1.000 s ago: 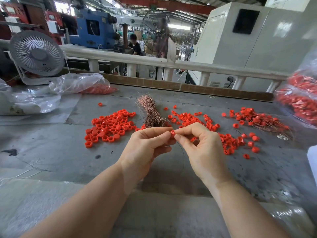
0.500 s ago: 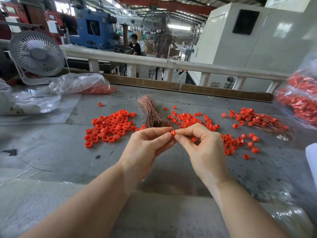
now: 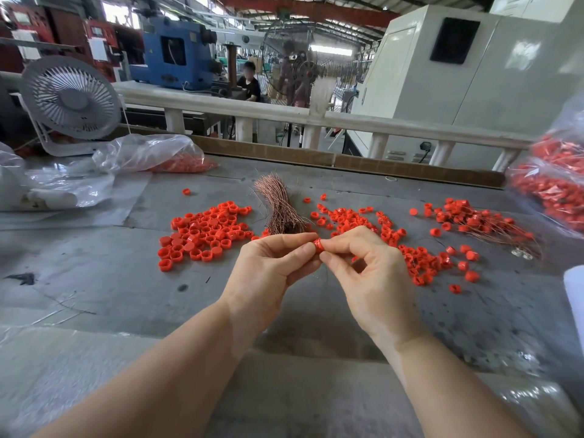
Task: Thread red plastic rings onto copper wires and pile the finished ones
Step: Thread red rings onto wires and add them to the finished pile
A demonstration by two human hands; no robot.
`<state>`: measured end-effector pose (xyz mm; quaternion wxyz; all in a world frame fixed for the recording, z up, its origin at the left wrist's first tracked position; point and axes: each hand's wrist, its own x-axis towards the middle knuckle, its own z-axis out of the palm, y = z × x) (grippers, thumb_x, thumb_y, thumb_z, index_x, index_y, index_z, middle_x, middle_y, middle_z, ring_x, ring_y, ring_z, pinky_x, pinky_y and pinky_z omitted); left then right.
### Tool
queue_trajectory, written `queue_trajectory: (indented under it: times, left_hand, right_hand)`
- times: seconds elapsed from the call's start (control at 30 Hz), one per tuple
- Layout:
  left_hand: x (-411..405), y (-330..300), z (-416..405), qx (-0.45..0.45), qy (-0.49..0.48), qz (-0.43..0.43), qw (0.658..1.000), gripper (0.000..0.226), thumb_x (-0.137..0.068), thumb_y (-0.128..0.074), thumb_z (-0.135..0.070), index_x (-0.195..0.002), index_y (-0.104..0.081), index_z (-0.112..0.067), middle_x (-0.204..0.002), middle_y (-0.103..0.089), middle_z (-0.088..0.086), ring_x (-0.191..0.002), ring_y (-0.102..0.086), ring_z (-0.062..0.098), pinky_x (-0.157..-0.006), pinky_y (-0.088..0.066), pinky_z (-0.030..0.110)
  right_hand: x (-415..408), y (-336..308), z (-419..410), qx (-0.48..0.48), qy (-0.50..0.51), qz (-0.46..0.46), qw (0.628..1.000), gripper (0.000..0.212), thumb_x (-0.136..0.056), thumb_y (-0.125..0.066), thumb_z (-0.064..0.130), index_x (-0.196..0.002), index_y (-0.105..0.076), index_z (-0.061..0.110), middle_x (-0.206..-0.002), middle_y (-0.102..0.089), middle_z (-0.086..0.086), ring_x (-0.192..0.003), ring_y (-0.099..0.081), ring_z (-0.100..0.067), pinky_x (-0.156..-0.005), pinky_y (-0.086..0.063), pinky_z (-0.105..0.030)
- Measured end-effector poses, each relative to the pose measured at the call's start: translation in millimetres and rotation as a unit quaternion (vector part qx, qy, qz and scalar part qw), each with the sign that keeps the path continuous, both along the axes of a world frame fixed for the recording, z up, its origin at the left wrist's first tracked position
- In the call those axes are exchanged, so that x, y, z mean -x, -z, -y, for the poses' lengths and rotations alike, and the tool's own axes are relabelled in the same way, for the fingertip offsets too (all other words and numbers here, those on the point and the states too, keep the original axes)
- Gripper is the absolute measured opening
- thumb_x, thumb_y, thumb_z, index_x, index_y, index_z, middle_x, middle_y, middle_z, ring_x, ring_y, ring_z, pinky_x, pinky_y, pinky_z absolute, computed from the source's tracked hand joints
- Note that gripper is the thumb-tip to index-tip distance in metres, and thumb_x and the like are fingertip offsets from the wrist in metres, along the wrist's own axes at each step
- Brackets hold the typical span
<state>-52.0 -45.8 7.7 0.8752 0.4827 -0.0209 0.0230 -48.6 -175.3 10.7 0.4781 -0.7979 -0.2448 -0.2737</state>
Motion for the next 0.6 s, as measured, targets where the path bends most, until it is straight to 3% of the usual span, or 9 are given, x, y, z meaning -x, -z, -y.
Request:
queue_trajectory:
  times: [0.27,0.43,0.6]
  left_hand:
    - [1.7,0.1,0.0,-0.064,-0.002,-0.01,0.998,0.012,-0.073,-0.064,-0.004,-0.079,-0.072,-0.01,-0.074,-0.072,0.007,-0.066,-0.067,0.012,-0.062,-0.056,0.021]
    - [1.5,0.9,1.1,-0.09,0.004,-0.024,0.996,0.012,-0.077,-0.063,-0.004,-0.084,-0.072,-0.007,-0.079,-0.072,0.009,-0.072,-0.066,0.015,-0.073,-0.057,0.026]
    - [2.1,-0.2,0.0,-0.111,0.012,-0.033,0.993,0.012,-0.081,-0.062,-0.005,-0.08,-0.073,-0.01,-0.069,-0.07,0.005,-0.065,-0.064,0.008,-0.06,-0.054,0.018]
  right_hand:
    - [0.4,3.8,-1.6,0.029,0.05,0.038,0.998,0.01,-0.073,-0.076,0.004,-0.082,-0.072,0.007,-0.078,-0.061,0.002,-0.069,-0.053,-0.006,-0.064,-0.036,-0.009]
    - [1.1,5.0,-2.1,0.078,0.094,0.088,0.989,0.007,-0.072,-0.07,0.009,-0.079,-0.067,0.007,-0.075,-0.058,0.001,-0.068,-0.053,-0.013,-0.062,-0.039,-0.018]
    - [0.6,5.5,-0.7,0.088,0.098,0.099,0.986,0.006,-0.072,-0.071,0.008,-0.076,-0.067,0.007,-0.075,-0.06,0.0,-0.068,-0.056,-0.016,-0.059,-0.044,-0.026]
